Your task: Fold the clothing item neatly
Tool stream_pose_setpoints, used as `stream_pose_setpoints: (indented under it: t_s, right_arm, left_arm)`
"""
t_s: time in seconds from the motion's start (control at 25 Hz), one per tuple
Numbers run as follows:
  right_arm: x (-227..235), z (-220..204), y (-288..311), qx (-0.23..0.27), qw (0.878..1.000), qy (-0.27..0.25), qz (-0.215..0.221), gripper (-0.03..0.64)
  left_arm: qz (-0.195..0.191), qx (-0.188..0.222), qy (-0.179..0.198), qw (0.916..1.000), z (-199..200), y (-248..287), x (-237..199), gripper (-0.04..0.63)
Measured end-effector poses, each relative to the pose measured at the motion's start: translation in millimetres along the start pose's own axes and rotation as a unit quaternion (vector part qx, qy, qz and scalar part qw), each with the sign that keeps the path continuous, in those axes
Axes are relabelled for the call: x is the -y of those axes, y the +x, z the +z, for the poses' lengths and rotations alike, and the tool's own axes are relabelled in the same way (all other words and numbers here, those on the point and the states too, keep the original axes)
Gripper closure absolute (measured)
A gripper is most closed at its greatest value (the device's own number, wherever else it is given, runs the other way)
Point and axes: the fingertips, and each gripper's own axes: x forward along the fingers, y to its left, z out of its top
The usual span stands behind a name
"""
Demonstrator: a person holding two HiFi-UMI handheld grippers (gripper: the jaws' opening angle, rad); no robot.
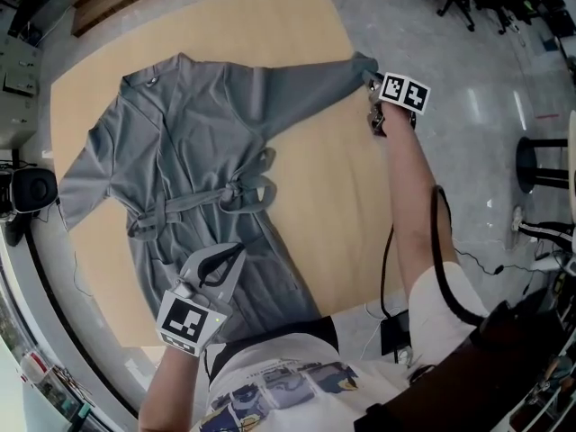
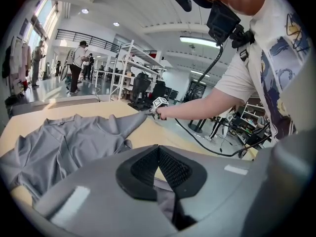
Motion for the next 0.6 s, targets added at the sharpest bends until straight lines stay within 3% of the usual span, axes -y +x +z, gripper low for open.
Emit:
stream_pose_setpoints:
  t_s: [0.16, 0.32, 0.4, 0.6]
  right_arm:
    - [10, -6, 9, 0.0, 0.996, 0.09, 0.013, 0.465]
    - [14, -6, 14, 0.003, 0.99, 0.141, 0.03, 0.465]
    - [13, -5, 15, -0.002, 0.99, 0.137, 0.04, 0.465]
    - [0, 2, 15, 0.001, 0.997, 0.069, 0.031, 0.536]
  left_arm:
    - [0.0, 0.0, -0.003, 1.0, 0, 2, 0, 0.589]
    - [0.003, -0.001, -0.006, 1.0, -4, 1, -2, 0.589]
    - [0.006, -0.003, -0.011, 0.9999, -6, -1, -3, 0.589]
    - [0.009, -0.004, -0.016, 0.9998, -8, -2, -4, 0.589]
